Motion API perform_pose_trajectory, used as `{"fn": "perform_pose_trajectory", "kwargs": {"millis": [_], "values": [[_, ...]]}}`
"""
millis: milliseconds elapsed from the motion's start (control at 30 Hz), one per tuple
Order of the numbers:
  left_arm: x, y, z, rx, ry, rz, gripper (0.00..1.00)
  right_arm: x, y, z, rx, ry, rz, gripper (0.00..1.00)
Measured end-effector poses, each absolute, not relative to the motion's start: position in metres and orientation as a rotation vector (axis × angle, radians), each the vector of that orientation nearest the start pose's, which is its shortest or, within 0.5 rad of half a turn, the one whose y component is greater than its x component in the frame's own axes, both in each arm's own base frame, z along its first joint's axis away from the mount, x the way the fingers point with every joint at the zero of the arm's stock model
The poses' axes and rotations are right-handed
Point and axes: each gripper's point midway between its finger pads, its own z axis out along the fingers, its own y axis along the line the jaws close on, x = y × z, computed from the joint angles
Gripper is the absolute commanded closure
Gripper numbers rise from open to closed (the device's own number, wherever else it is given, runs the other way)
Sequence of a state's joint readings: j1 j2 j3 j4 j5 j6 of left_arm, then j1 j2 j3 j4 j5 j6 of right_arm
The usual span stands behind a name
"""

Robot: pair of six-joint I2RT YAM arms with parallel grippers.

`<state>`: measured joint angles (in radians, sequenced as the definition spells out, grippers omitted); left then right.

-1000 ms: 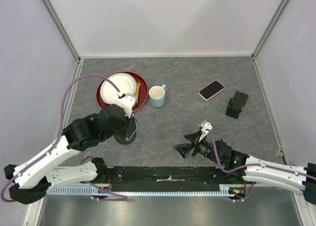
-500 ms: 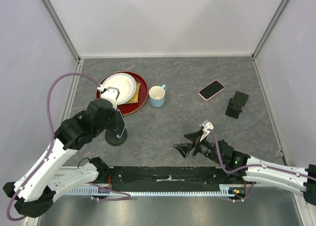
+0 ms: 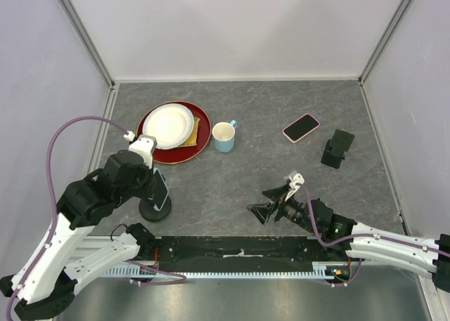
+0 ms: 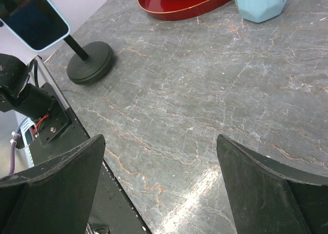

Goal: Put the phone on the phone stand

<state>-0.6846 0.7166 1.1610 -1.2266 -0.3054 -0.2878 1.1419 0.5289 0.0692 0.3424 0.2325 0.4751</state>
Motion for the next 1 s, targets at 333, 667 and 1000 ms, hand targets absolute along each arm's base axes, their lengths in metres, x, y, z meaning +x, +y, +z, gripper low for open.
{"fn": "perform_pose_trajectory", "kwargs": {"millis": [333, 667, 1000], "values": [[0.127, -0.052, 0.256, 0.255, 2.309, -0.153, 0.98, 0.135, 0.251, 0.119, -0.431, 1.766, 1.005, 0.04], [0.120, -0.062, 0.234, 0.258, 2.320, -0.240, 0.98, 0.133, 0.252, 0.132, -0.413, 1.728, 1.053, 0.04], [0.117, -0.075, 0.232, 0.282, 2.293, -0.342, 0.92, 0.132, 0.253, 0.132, -0.410, 1.727, 1.057, 0.04]]}}
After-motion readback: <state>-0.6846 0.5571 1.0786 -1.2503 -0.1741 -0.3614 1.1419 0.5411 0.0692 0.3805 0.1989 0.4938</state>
